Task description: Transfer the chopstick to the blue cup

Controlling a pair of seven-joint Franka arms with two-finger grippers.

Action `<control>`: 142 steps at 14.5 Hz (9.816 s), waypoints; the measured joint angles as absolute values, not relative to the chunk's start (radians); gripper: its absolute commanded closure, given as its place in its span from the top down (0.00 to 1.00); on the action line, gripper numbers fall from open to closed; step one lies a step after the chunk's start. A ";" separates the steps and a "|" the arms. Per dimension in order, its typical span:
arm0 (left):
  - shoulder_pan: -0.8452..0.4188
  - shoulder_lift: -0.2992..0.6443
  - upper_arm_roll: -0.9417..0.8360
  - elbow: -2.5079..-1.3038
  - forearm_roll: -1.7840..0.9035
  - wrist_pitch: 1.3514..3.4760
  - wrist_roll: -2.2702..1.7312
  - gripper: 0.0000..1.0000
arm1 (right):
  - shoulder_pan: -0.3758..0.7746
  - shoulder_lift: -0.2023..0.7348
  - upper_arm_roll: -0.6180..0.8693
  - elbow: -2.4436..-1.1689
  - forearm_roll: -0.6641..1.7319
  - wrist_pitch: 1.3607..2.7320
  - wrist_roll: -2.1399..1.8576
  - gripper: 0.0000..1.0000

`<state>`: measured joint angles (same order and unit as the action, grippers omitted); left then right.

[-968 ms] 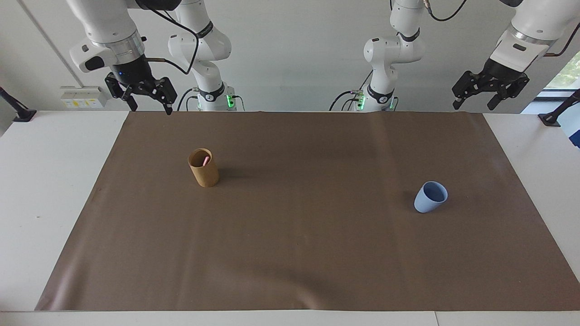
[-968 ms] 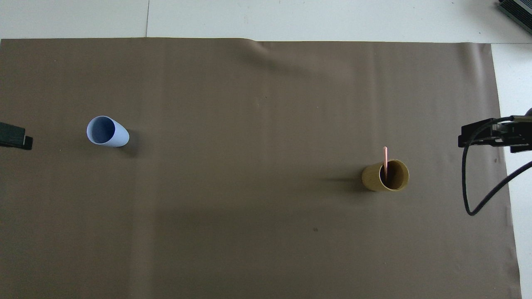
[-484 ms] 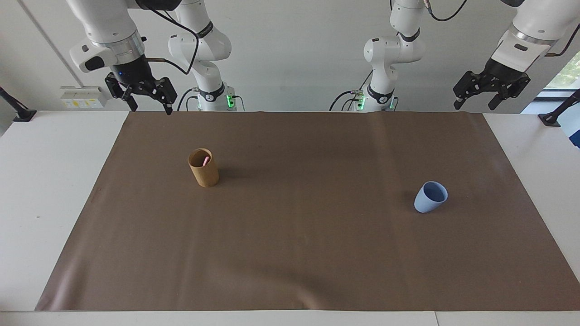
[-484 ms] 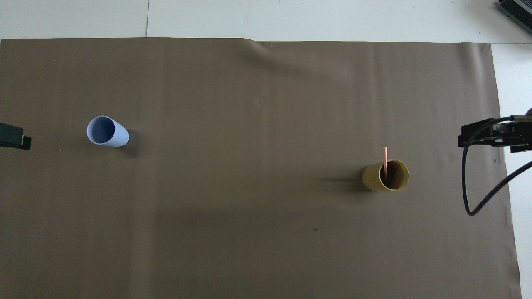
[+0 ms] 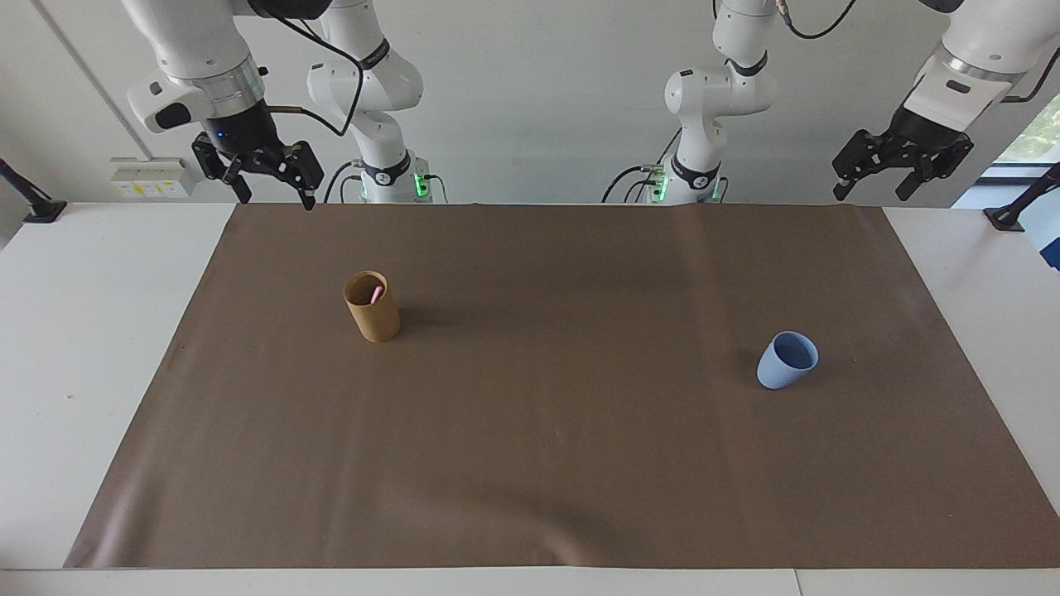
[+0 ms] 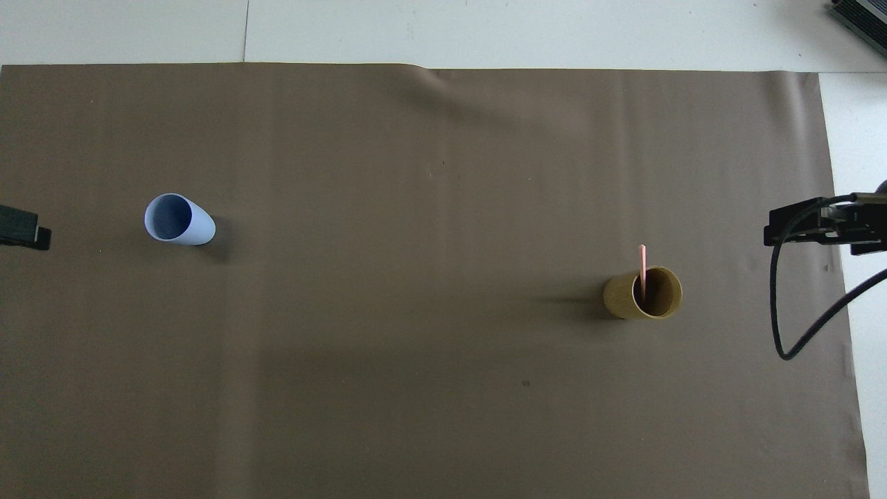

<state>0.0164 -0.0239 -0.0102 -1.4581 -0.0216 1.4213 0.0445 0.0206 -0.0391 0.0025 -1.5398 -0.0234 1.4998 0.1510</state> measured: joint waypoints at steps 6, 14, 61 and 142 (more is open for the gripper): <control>0.018 -0.024 -0.012 -1.458 -0.022 1.422 0.045 1.00 | 0.021 -0.039 0.003 -1.540 -0.023 1.500 0.151 1.00; 0.018 -0.024 -0.018 -1.458 -0.022 1.422 0.045 1.00 | 0.021 -0.039 0.003 -1.540 -0.023 1.500 0.151 1.00; 0.047 0.226 -0.019 -1.779 -0.023 2.097 0.140 0.99 | 0.024 -0.056 0.020 -1.689 0.153 1.704 -0.187 1.00; -0.109 0.004 -0.005 -1.503 -0.047 1.539 0.092 1.00 | 0.431 0.092 0.049 -1.764 0.196 2.285 0.078 0.00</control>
